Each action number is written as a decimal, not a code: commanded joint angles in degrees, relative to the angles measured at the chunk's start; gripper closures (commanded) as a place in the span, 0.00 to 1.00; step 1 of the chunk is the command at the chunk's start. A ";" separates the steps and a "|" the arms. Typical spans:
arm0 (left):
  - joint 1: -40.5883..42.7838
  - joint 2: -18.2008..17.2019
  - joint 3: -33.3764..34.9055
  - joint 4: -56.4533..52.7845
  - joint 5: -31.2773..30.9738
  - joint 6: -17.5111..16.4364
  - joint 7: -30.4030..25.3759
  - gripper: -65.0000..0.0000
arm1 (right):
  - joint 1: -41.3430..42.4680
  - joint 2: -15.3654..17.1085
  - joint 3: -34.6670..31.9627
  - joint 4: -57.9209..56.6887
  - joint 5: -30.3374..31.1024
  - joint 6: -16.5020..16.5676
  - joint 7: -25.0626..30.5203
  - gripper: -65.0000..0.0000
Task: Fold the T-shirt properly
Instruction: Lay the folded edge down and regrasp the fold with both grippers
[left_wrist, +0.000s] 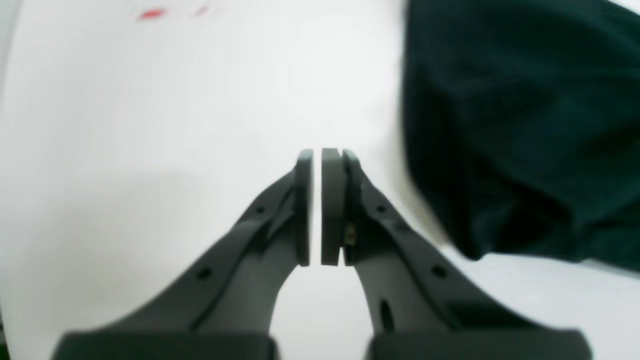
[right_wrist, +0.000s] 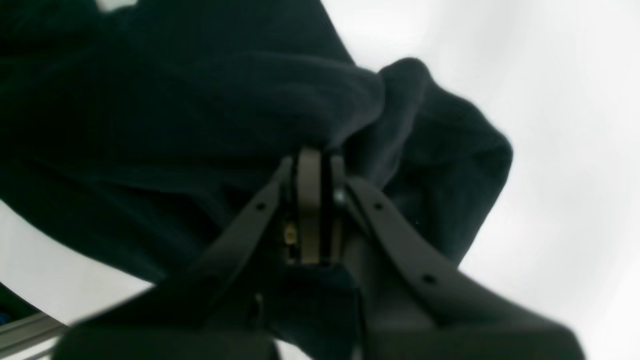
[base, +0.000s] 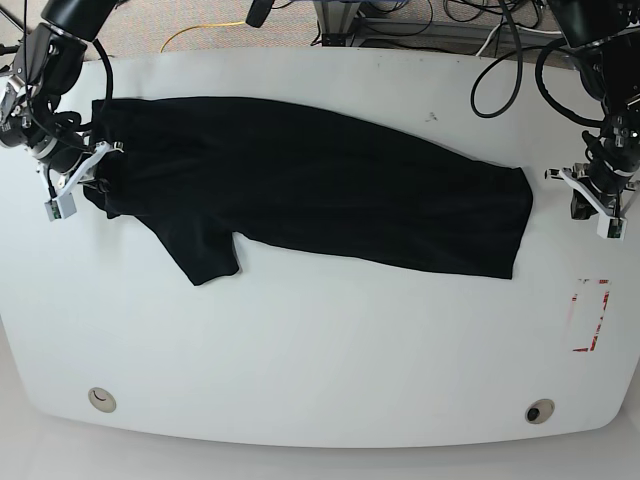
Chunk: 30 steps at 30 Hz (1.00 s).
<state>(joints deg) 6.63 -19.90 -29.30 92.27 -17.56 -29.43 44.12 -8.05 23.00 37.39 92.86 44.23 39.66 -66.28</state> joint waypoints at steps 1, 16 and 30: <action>-0.79 -0.98 -0.20 0.96 -0.77 -0.06 -1.17 1.00 | -0.17 1.30 0.28 1.07 1.09 0.34 0.92 1.00; -3.95 -0.98 -0.46 0.26 -0.94 -0.06 -1.17 0.99 | -5.62 1.22 8.28 2.83 1.18 0.12 0.92 0.36; -15.56 8.34 7.98 -1.06 -0.50 0.11 4.89 0.99 | -1.84 -1.86 6.88 10.75 1.27 0.34 -0.31 0.27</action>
<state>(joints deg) -7.73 -11.94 -22.61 91.53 -17.21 -29.19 50.04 -11.35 20.80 45.56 102.54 43.48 39.62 -67.20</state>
